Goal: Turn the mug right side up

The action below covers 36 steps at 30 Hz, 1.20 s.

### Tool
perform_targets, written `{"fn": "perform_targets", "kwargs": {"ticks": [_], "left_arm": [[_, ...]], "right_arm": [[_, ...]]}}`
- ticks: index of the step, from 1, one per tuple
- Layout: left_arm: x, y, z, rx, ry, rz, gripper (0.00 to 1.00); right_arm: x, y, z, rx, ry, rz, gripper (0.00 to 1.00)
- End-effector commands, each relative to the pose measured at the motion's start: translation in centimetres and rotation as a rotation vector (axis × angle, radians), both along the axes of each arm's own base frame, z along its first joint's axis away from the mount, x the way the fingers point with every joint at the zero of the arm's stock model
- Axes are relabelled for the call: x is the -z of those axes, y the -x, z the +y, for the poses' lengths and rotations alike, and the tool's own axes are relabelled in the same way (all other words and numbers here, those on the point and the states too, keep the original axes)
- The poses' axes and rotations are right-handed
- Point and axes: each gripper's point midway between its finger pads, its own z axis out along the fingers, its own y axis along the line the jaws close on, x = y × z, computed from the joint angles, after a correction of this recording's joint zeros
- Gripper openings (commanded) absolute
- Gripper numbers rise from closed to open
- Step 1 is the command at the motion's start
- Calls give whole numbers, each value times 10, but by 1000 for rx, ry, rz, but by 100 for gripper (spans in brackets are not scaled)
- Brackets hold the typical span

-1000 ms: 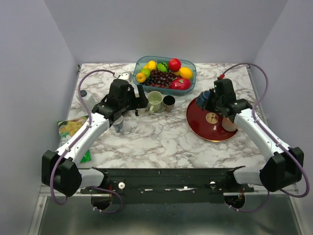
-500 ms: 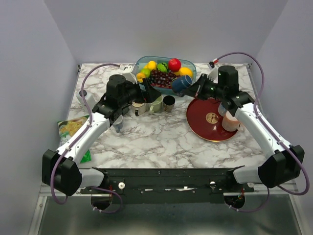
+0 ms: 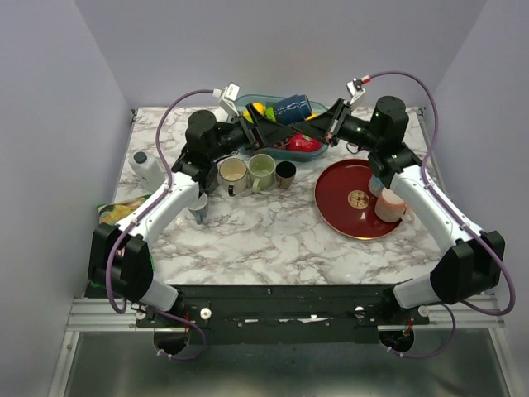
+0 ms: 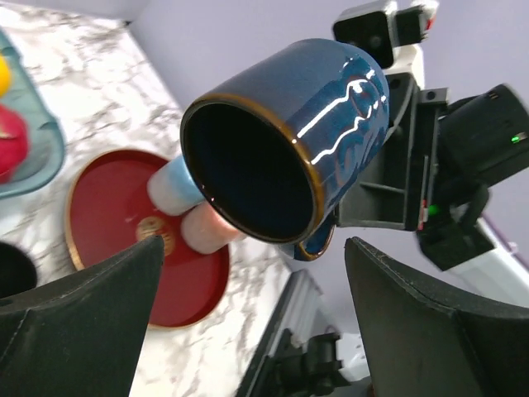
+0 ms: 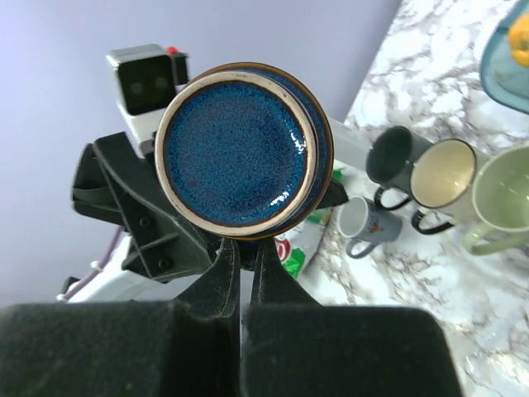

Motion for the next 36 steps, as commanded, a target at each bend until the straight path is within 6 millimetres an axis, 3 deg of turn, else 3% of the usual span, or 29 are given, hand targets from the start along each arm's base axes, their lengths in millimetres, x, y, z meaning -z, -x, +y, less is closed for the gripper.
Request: {"fn": "perform_targets", "kwargs": {"ticks": [1, 5, 8, 12, 22, 36], "left_arm": [[-48, 14, -7, 100, 177, -36, 98], [-51, 15, -10, 105, 208, -5, 97], [-54, 14, -10, 103, 238, 16, 90], [-60, 15, -14, 114, 274, 39, 76], [-56, 16, -21, 107, 289, 78, 51], [-59, 15, -18, 68, 346, 41, 50]], "right_arm": [[-51, 10, 5, -62, -95, -137, 1], [-55, 11, 5, -63, -107, -144, 1], [-56, 11, 5, -66, -117, -145, 1], [-54, 11, 6, -68, -122, -142, 1], [-45, 11, 5, -59, -113, -133, 1], [-37, 19, 3, -70, -114, -122, 1]]}}
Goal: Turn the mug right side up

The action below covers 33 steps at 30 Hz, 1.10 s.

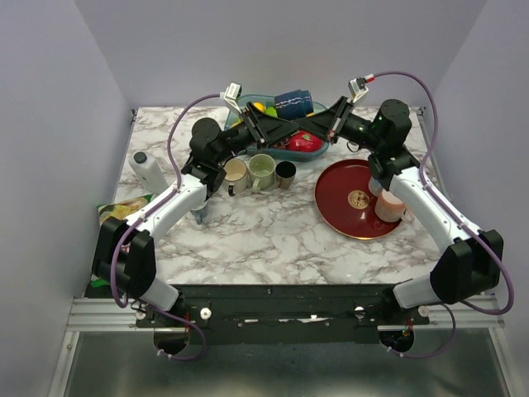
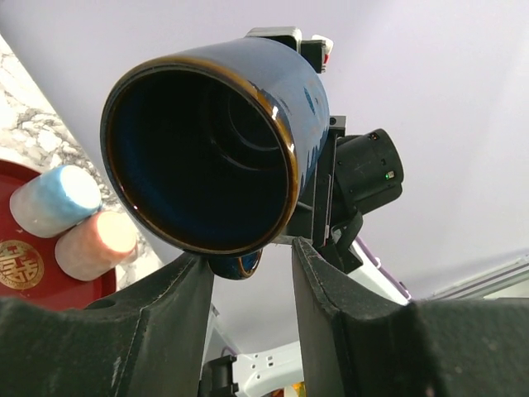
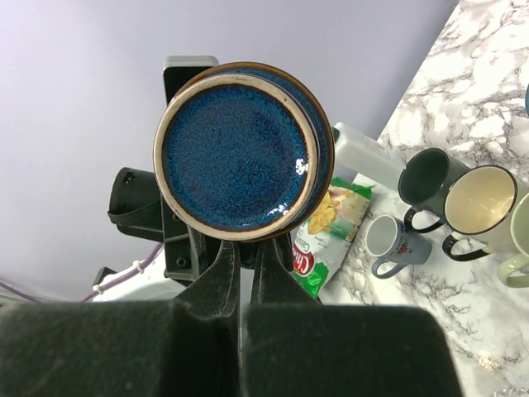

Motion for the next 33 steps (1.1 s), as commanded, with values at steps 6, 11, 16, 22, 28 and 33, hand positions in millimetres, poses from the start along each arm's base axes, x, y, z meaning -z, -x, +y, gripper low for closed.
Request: {"fn": "perform_targets", "kwargs": {"ticks": [6, 11, 16, 22, 28, 33], "left_arm": [[-13, -6, 8, -74, 86, -34, 50], [-12, -8, 9, -87, 92, -32, 49], [-11, -10, 10, -101, 88, -30, 44], [-12, -14, 10, -113, 91, -32, 32], [-13, -17, 9, -122, 81, -37, 0], [-11, -18, 9, -127, 69, -43, 0]], "right_arm": [[-15, 17, -1, -38, -26, -66, 1], [-16, 18, 0, -43, -32, -67, 1], [-16, 19, 0, -47, -36, -69, 1], [-10, 21, 1, -66, -33, -57, 1], [-5, 23, 1, -71, -26, -48, 1], [-3, 21, 1, -69, -21, -42, 1]]}}
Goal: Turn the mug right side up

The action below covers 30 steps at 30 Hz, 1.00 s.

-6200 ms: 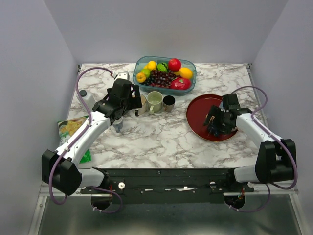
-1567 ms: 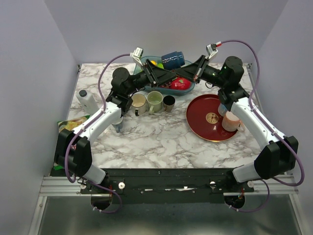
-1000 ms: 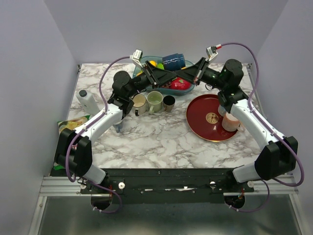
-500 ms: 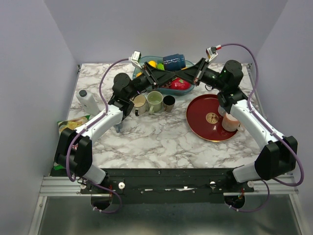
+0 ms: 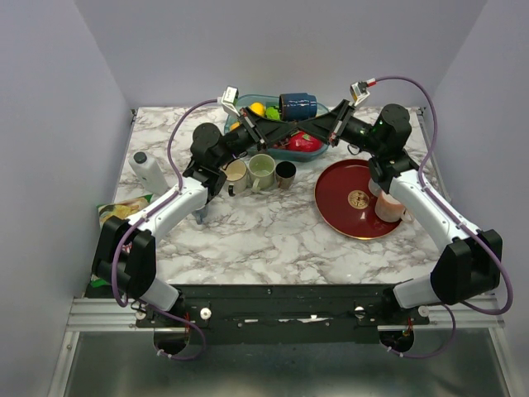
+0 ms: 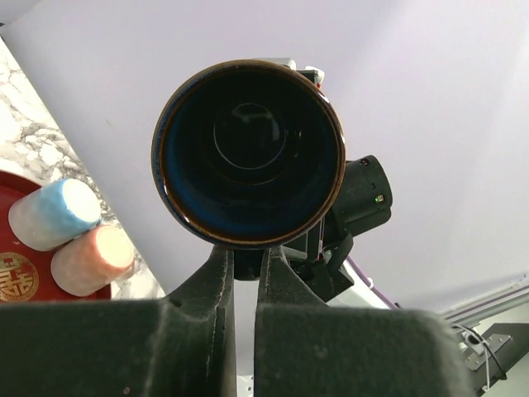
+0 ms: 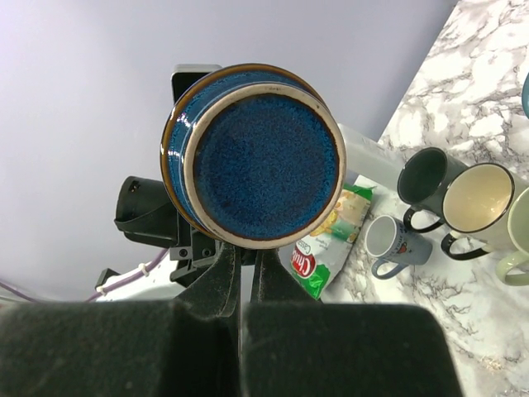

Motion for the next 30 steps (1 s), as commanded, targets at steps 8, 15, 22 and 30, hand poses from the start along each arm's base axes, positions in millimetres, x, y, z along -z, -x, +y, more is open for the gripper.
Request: {"fn": "perform_targets", "kwargs": {"ticks": [8, 15, 22, 30], "left_arm": [[-18, -7, 8, -82, 9, -90, 0], [-12, -4, 8, -80, -7, -82, 0], [0, -6, 8, -92, -53, -49, 0], [17, -11, 9, -109, -123, -8, 0]], "right_arm": [[-13, 21, 3, -49, 5, -71, 21], [-14, 18, -1, -11, 4, -71, 46], [-15, 13, -8, 63, 32, -83, 46], [-10, 8, -19, 153, 130, -108, 48]]}}
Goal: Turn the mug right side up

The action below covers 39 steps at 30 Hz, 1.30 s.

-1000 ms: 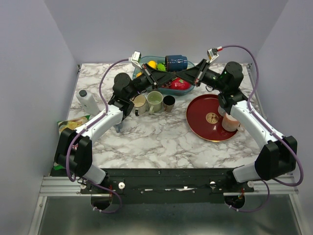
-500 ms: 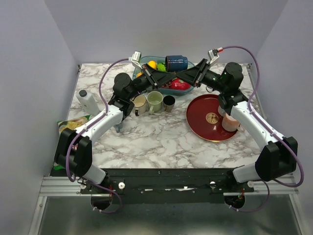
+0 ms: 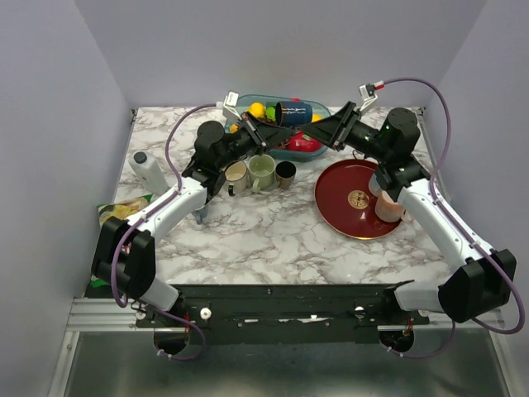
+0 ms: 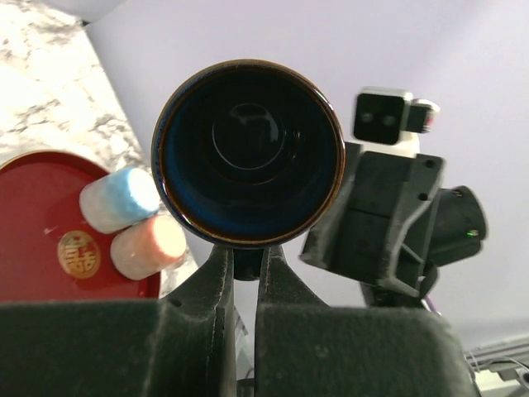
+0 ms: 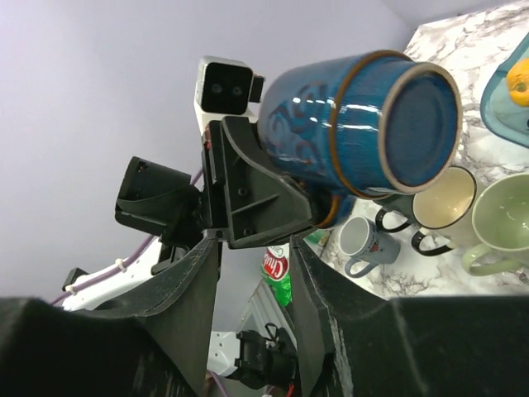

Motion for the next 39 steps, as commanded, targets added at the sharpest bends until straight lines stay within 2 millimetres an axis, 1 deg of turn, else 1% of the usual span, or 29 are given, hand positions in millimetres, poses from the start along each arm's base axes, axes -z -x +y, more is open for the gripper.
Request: {"fn": "perform_targets", "kwargs": {"ticks": [1, 2, 4, 5, 6, 7, 8, 9, 10, 11, 12, 13, 14, 15, 16, 17, 18, 19, 20, 21, 22, 23, 24, 26, 27, 30, 32, 35, 39], "left_arm": [[-11, 0, 8, -42, -29, -52, 0], [-9, -2, 8, -48, -55, -52, 0], [-2, -5, 9, -60, -149, -53, 0], [2, -6, 11, -67, -183, -54, 0], [3, -7, 13, -76, -240, -99, 0], [15, -5, 18, -79, -301, -64, 0], [21, -6, 23, -101, -343, -57, 0], [34, -4, 29, -105, -410, -27, 0], [34, -1, 37, -119, -475, -70, 0], [38, -3, 47, -157, -530, -77, 0], [47, 3, 55, -158, -595, -55, 0], [47, 8, 64, -166, -661, -103, 0], [51, 8, 75, -201, -715, -97, 0], [66, 15, 85, -197, -784, -62, 0], [66, 21, 93, -211, -820, -69, 0], [73, 24, 101, -220, -865, -60, 0], [96, 30, 115, -240, -932, 0, 0], [101, 36, 124, -257, -954, 15, 0], [111, 41, 129, -264, -970, 43, 0], [133, 48, 137, -265, -1009, 89, 0], [137, 54, 141, -267, -1012, 96, 0], [146, 57, 147, -288, -1027, 116, 0], [162, 63, 152, -287, -1048, 151, 0], [173, 69, 160, -299, -1076, 168, 0], [184, 73, 163, -296, -1097, 187, 0], [194, 75, 171, -311, -1135, 197, 0], [204, 74, 182, -341, -1198, 229, 0], [218, 73, 193, -350, -1283, 264, 0], [231, 70, 197, -351, -1328, 272, 0]], "right_arm": [[-5, -2, -6, 53, 62, -42, 49], [0, -3, -8, 66, 77, -22, 50], [0, -4, -12, 93, 115, -38, 52], [8, -7, -17, 128, 147, -3, 53], [11, -8, -22, 150, 180, -12, 54], [11, -8, -25, 169, 199, -13, 54], [21, -11, -31, 204, 234, 20, 55], [23, -10, -35, 222, 258, 12, 56], [29, -14, -42, 261, 280, 26, 57], [38, -13, -45, 273, 306, 54, 58], [43, -14, -49, 286, 327, 59, 60], [45, -15, -53, 310, 340, 65, 61], [52, -14, -56, 320, 361, 88, 62], [57, -14, -59, 329, 383, 92, 66], [62, -17, -64, 355, 403, 103, 70], [70, -16, -67, 366, 428, 124, 75], [74, -17, -71, 381, 454, 130, 81], [80, -19, -76, 402, 476, 152, 84], [91, -20, -83, 430, 517, 189, 86], [92, -22, -85, 438, 538, 191, 91], [97, -22, -88, 445, 557, 204, 98], [103, -22, -93, 465, 585, 226, 100], [108, -23, -96, 472, 606, 237, 100], [113, -24, -101, 490, 634, 256, 100], [117, -25, -104, 497, 644, 266, 100], [124, -25, -108, 510, 670, 285, 100], [129, -25, -110, 515, 684, 302, 100], [138, -25, -112, 518, 700, 323, 100], [145, -28, -120, 558, 732, 331, 100]]}}
